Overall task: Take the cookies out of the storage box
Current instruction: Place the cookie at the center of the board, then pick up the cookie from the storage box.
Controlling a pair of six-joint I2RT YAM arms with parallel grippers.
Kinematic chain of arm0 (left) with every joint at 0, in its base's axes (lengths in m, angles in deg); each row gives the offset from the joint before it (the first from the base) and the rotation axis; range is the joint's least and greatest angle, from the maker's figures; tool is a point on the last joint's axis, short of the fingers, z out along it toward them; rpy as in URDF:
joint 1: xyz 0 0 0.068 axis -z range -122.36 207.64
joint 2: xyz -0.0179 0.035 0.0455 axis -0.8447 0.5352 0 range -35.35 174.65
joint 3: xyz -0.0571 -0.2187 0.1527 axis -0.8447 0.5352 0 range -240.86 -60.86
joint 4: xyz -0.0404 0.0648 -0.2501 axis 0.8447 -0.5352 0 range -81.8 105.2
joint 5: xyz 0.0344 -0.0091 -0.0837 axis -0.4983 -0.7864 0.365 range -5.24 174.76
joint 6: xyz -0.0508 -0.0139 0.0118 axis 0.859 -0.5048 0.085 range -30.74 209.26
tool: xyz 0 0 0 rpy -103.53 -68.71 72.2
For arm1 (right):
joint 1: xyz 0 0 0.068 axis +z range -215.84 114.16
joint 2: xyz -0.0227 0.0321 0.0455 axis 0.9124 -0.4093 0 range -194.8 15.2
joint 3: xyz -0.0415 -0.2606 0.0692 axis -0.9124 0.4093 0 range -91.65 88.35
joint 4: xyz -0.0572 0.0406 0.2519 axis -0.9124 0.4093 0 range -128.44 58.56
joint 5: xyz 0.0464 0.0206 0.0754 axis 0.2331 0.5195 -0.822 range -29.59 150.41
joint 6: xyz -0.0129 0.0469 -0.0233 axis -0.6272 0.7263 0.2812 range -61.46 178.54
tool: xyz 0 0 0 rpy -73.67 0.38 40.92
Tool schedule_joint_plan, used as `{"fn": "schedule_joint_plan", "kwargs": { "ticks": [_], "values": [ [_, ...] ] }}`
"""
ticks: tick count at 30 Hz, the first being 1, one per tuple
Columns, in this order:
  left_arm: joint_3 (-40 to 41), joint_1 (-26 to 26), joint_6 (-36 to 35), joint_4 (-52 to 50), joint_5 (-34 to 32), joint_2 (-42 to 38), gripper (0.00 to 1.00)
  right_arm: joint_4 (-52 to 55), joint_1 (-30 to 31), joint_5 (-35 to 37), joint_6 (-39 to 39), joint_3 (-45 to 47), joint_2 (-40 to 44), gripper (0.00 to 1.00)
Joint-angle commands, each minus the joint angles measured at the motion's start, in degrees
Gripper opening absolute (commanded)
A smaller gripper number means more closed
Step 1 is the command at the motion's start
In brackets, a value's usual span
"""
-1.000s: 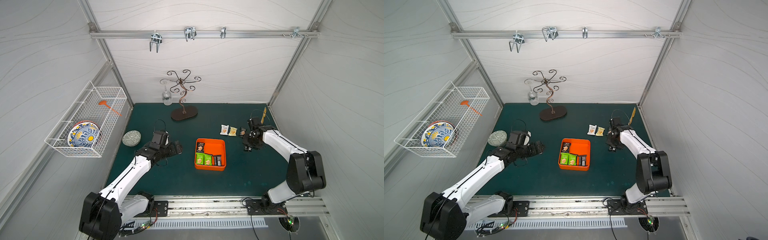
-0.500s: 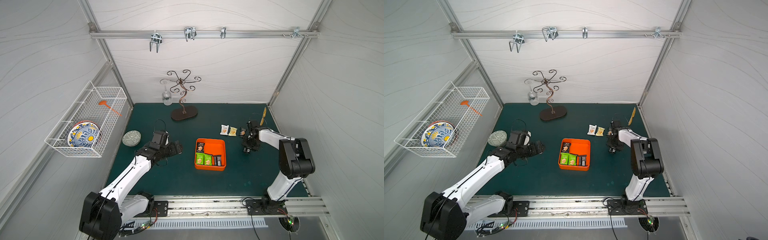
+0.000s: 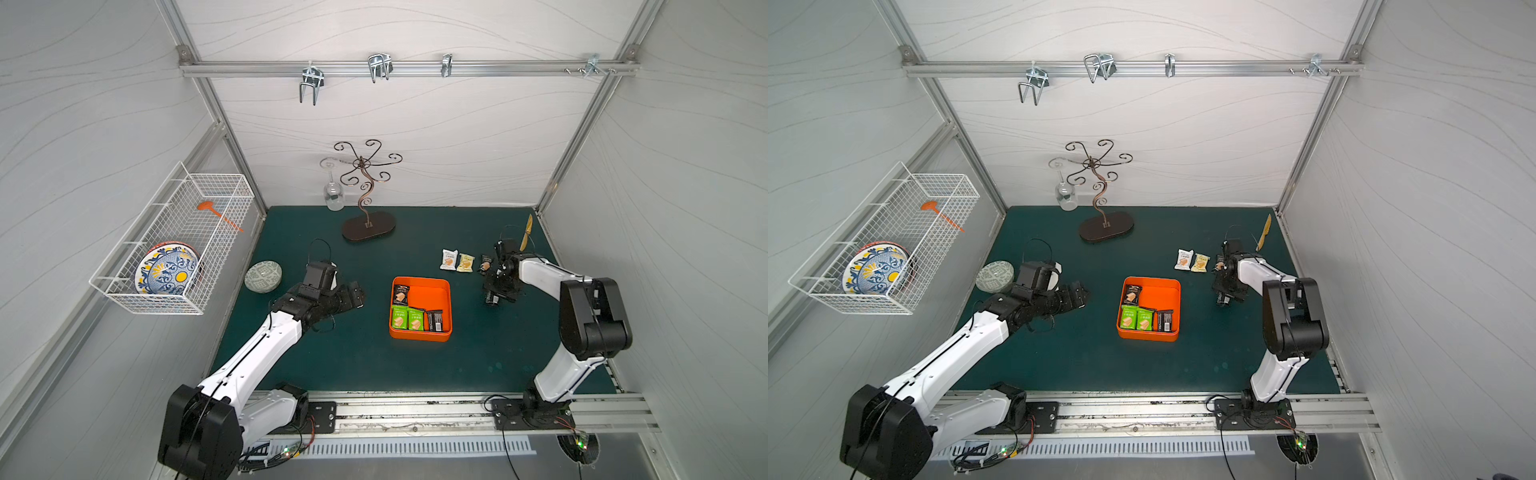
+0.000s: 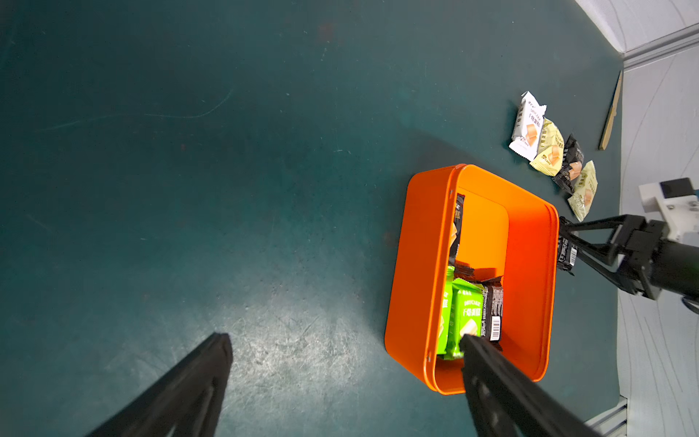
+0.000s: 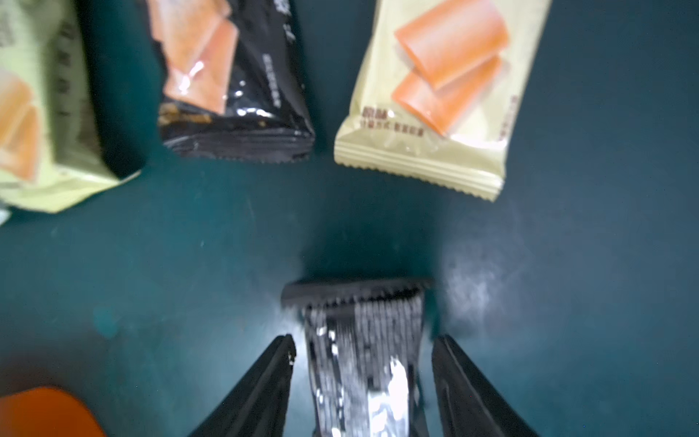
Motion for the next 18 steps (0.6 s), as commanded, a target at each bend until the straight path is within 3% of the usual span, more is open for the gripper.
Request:
{"fn": "schedule_joint_plan", "kwargs": {
  "ticks": [1, 10, 18],
  "values": [
    [-0.7, 0.0, -0.1, 1.1, -0.2, -0.1, 0.98, 5.7, 2.8, 1.3, -0.3, -1.1, 6.8, 0.64],
    [-1.1, 0.0, 0.3, 2.1, 0.9, 1.1, 0.98, 11.6, 17.5, 1.6, 4.8, 0.6, 16.6, 0.64],
    [-1.0, 0.0, -0.1, 1.9, 1.1, 0.6, 0.98, 10.5, 32.5, 2.3, 11.4, -0.1, 14.9, 0.64]
  ]
}}
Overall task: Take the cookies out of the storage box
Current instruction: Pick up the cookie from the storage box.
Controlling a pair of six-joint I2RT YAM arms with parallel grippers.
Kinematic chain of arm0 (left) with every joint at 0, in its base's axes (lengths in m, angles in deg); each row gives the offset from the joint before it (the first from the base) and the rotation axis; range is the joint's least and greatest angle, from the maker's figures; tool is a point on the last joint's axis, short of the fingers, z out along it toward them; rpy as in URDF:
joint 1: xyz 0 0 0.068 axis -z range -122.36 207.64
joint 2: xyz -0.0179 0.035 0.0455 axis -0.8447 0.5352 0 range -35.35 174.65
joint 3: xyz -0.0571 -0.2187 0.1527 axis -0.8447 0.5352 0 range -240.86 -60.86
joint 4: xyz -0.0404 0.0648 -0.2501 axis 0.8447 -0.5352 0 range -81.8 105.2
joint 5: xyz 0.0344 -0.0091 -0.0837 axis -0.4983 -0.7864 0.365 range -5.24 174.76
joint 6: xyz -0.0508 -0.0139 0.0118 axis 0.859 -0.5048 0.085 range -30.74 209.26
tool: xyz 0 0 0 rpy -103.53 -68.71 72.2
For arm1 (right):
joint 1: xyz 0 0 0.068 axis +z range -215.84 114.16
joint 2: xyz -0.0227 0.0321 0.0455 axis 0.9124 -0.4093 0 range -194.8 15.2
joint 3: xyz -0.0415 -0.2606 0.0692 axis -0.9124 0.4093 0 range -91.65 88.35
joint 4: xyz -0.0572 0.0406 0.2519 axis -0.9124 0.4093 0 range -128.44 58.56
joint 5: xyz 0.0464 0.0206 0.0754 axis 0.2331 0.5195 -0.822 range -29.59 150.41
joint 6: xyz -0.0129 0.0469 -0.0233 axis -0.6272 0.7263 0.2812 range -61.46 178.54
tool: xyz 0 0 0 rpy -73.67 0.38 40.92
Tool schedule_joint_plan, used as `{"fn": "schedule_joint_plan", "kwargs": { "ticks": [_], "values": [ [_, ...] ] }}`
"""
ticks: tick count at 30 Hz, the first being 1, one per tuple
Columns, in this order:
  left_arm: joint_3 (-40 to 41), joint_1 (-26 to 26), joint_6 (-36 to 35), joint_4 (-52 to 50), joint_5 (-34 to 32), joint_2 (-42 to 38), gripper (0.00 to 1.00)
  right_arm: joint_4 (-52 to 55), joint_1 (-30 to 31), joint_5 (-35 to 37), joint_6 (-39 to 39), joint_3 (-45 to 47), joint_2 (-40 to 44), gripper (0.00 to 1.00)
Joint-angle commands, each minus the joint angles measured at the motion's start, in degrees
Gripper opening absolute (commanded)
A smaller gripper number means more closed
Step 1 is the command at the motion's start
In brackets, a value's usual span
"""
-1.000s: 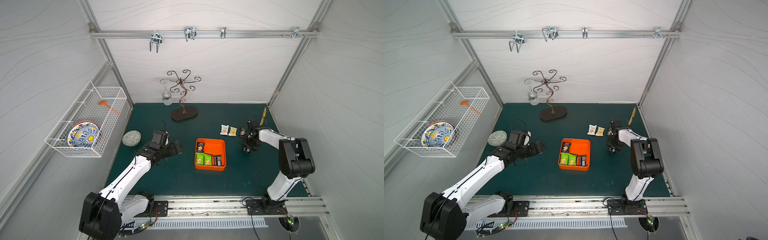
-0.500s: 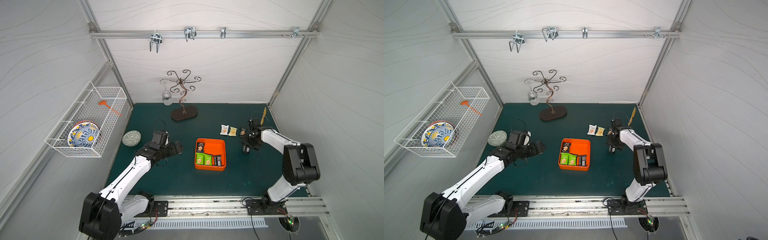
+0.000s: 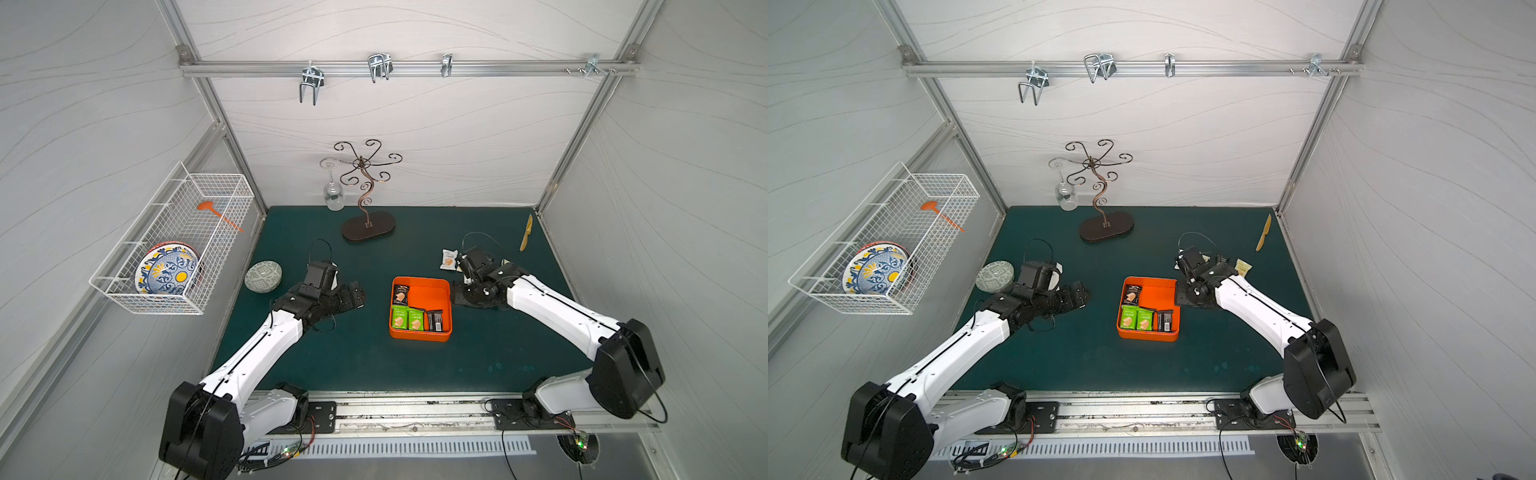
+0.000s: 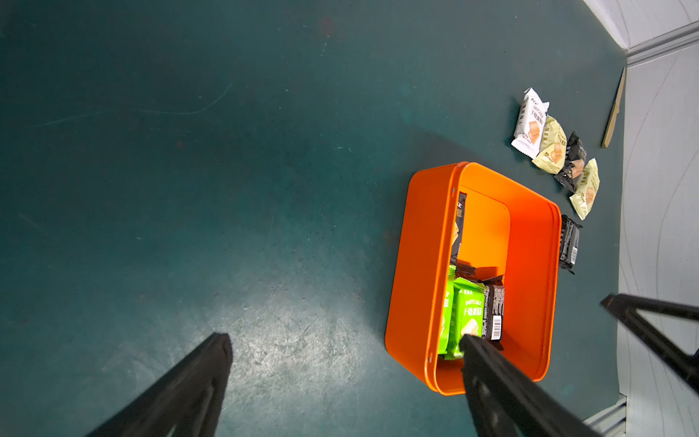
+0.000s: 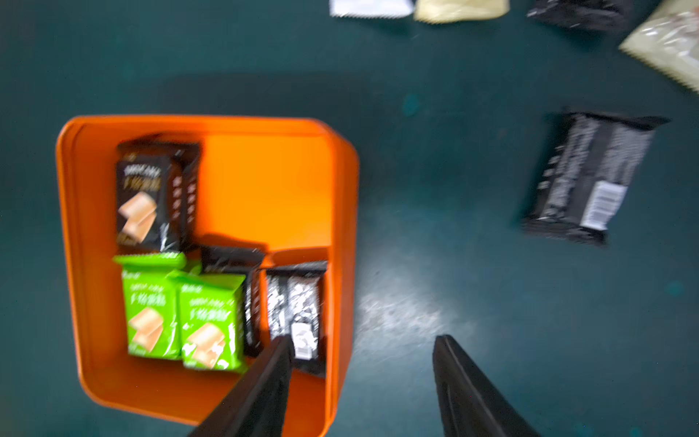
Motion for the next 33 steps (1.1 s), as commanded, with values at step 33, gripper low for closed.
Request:
{"fn": "schedule_joint_plan", "kwargs": {
  "ticks": [33],
  "values": [
    [0.1, 0.0, -1.1, 1.2, -0.5, -2.2, 0.98, 8.0, 13.7, 6.9, 4.4, -12.4, -13.1, 0.67]
  ]
}}
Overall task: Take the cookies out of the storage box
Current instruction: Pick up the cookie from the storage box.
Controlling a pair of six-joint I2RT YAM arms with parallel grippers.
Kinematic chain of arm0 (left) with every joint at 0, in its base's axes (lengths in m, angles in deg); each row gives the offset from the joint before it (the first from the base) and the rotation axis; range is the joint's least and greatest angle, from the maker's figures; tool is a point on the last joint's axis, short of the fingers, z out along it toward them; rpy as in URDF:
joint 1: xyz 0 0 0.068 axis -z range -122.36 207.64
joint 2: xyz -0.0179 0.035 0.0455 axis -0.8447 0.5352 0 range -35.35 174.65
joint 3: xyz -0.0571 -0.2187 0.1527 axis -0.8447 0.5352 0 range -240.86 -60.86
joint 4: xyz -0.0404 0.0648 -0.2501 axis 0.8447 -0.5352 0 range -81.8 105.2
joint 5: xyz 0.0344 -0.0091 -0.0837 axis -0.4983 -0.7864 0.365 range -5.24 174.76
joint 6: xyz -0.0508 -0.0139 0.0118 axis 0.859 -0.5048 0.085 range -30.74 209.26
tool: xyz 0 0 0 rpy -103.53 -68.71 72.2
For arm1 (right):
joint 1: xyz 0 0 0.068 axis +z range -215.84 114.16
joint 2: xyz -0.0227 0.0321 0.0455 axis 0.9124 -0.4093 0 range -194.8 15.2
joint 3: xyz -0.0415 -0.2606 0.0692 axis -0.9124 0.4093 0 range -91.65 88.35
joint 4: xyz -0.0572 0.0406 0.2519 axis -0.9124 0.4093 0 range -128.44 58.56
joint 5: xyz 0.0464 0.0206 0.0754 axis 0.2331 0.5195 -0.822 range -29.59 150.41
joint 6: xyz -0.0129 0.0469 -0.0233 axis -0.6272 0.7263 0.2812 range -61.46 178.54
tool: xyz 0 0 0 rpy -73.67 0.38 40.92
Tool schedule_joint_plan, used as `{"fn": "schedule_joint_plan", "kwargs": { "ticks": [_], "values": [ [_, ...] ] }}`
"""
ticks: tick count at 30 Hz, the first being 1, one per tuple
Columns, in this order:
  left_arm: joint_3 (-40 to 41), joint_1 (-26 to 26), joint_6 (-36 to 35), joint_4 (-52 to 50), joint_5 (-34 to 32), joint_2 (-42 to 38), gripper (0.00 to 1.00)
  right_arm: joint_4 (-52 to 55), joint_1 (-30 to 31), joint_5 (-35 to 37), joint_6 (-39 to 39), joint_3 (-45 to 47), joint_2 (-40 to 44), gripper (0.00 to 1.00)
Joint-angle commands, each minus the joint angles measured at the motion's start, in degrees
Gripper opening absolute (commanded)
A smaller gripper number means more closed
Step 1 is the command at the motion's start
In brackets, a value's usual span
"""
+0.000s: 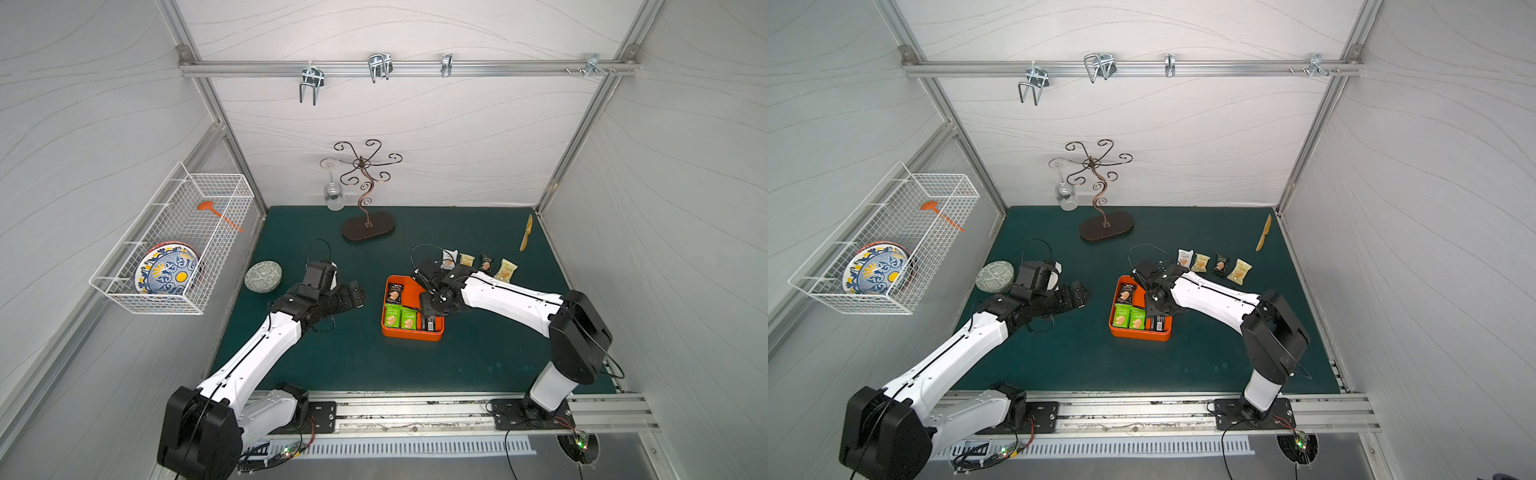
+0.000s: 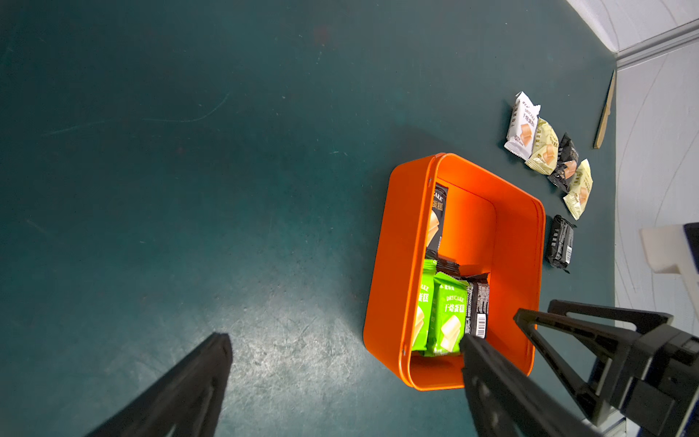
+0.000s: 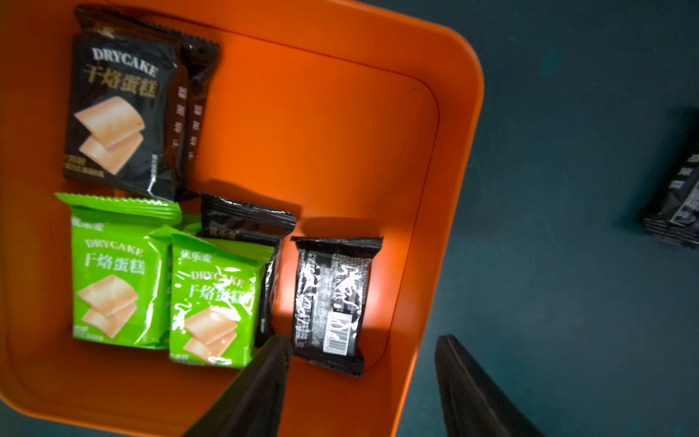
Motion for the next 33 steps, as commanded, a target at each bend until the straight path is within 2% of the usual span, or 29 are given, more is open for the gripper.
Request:
{"fn": "schedule_joint_plan", "kwargs": {
  "ticks": [1, 14, 33],
  "values": [
    [0.1, 0.0, -0.6, 1.3, -0.3, -1.0, 0.98, 2.6, 1.7, 0.5, 0.1, -1.7, 1.9, 0.66],
    [0.5, 0.0, -0.8, 1.1, -0.8, -2.5, 0.99, -1.9, 2.3, -3.1, 2.7, 0.0, -4.2, 0.62],
    [0.6, 0.0, -0.9, 0.8, -0.8, -2.8, 0.99, -4.1, 0.1, -3.8, 3.2, 1.2, -11.4, 0.68]
  ]
}}
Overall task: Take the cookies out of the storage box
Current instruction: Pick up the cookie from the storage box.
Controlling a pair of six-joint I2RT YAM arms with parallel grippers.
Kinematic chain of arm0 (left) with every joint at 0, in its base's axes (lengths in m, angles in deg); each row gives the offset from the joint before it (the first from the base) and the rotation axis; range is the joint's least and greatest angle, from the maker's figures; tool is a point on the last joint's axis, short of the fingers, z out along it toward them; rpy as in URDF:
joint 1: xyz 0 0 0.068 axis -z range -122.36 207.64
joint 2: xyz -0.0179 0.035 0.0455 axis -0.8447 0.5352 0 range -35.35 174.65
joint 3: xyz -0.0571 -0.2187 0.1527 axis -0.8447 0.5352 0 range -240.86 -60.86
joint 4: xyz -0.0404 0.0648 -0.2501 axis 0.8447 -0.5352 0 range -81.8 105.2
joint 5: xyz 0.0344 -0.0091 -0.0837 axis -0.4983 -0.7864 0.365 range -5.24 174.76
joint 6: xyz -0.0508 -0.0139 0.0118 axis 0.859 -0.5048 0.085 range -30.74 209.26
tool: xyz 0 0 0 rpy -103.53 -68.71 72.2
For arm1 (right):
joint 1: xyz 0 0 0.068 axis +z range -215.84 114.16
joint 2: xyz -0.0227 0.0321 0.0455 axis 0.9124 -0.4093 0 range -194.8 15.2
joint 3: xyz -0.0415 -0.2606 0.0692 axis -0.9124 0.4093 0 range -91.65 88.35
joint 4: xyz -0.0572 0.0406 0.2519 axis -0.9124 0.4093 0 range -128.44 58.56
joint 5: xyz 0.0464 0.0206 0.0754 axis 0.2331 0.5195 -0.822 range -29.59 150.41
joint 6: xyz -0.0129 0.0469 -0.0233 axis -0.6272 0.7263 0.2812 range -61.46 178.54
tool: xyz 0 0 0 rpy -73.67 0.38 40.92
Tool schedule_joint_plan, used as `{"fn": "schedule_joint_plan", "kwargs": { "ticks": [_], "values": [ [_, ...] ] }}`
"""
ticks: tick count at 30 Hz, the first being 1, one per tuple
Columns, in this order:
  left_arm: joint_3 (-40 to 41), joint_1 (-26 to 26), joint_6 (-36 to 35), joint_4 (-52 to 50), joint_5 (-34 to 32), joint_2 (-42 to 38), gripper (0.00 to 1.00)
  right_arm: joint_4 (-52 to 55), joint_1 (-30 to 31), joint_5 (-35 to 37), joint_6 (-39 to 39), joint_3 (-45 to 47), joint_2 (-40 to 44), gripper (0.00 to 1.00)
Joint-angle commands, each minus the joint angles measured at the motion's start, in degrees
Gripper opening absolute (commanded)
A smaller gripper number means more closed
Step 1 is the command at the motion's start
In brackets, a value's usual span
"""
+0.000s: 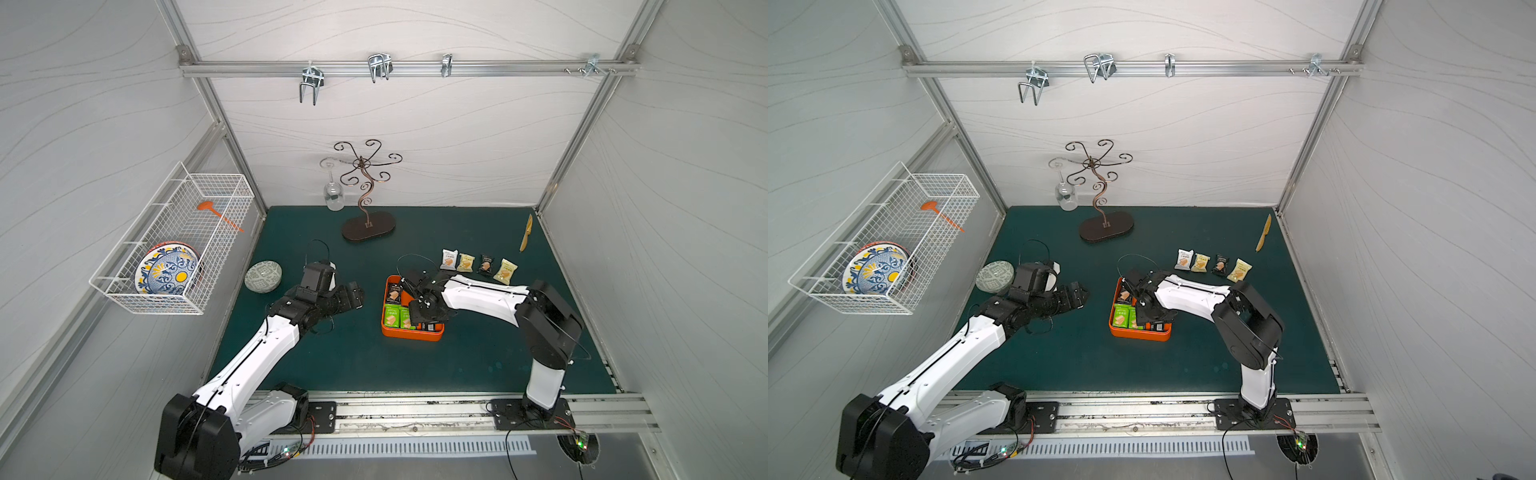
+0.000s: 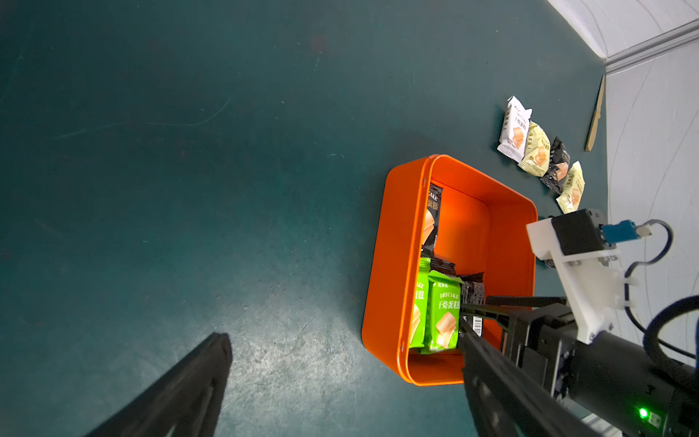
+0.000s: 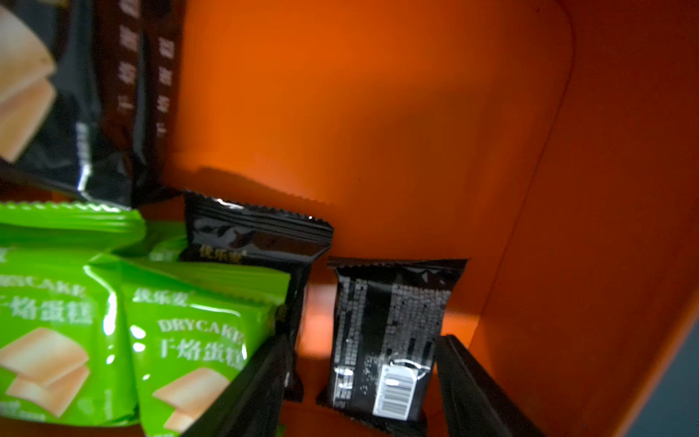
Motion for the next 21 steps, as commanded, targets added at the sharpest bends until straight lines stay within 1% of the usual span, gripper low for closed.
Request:
{"fn": "schedule_joint_plan", "kwargs": {
  "ticks": [1, 6, 10, 18, 20, 21],
  "values": [
    [-0.1, 0.0, -0.9, 0.9, -0.7, -0.9, 0.99, 0.9, -1.4, 0.1, 0.2, 1.5, -2.2, 0.68],
    [-0.2, 0.1, -1.0, 0.8, -0.7, -0.7, 0.99, 1.0, -2.2, 1.0, -0.9, 1.0, -3.4, 0.66],
    [-0.3, 0.0, -1.1, 0.6, -0.8, -0.6, 0.99, 1.3, -2.7, 1.3, -1.7, 0.7, -4.4, 0.63],
    [-0.3, 0.0, -1.1, 0.9, -0.8, -0.4, 0.99, 2.5, -3.1, 2.5, -3.0, -0.1, -7.0, 0.64],
    [-0.4, 0.0, -1.2, 0.9, -0.8, -0.4, 0.99, 2.4, -3.1, 2.5, -2.9, -0.1, -7.1, 0.62],
    [-0.4, 0.1, -1.3, 0.9, -0.8, -0.3, 0.99, 2.2, -3.1, 2.6, -2.9, 0.0, -6.9, 0.59]
  ]
}}
